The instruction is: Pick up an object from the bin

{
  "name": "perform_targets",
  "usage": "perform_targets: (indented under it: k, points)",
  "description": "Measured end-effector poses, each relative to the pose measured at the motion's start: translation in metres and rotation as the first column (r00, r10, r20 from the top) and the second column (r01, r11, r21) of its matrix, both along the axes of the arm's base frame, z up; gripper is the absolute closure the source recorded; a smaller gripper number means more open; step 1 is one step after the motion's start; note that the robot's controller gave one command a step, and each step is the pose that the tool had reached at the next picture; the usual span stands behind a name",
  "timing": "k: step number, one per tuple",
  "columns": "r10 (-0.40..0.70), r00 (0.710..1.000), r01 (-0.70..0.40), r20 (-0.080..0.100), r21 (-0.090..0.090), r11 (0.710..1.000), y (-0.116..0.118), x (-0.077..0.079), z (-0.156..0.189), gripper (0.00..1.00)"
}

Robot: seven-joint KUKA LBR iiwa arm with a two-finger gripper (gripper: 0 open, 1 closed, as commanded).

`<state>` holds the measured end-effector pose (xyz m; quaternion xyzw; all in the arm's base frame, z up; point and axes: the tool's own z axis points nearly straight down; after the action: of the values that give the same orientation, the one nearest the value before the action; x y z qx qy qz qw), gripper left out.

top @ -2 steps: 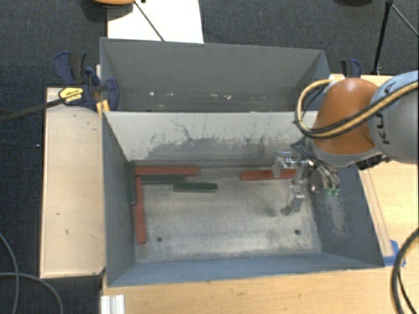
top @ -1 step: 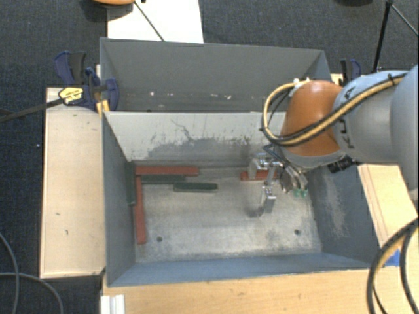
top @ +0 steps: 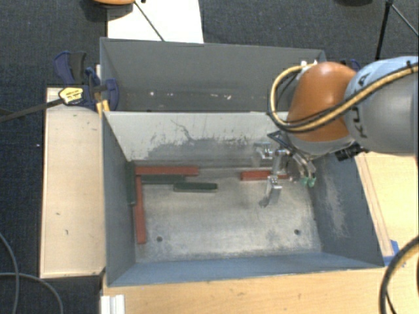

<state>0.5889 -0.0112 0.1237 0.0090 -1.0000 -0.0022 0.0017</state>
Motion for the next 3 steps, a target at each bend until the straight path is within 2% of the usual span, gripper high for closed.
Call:
perform_targets:
  k: [1,2,3]
  points:
    - [-0.049,0.999,0.049,0.02,-0.005,0.999,-0.055,0.004,-0.016,0.0]
    - [-0.26,0.966,0.26,0.009,-0.004,0.966,-0.083,0.002,-0.051,1.0]
    - [-0.26,0.966,0.26,0.009,-0.004,0.966,-0.083,0.002,-0.051,1.0]
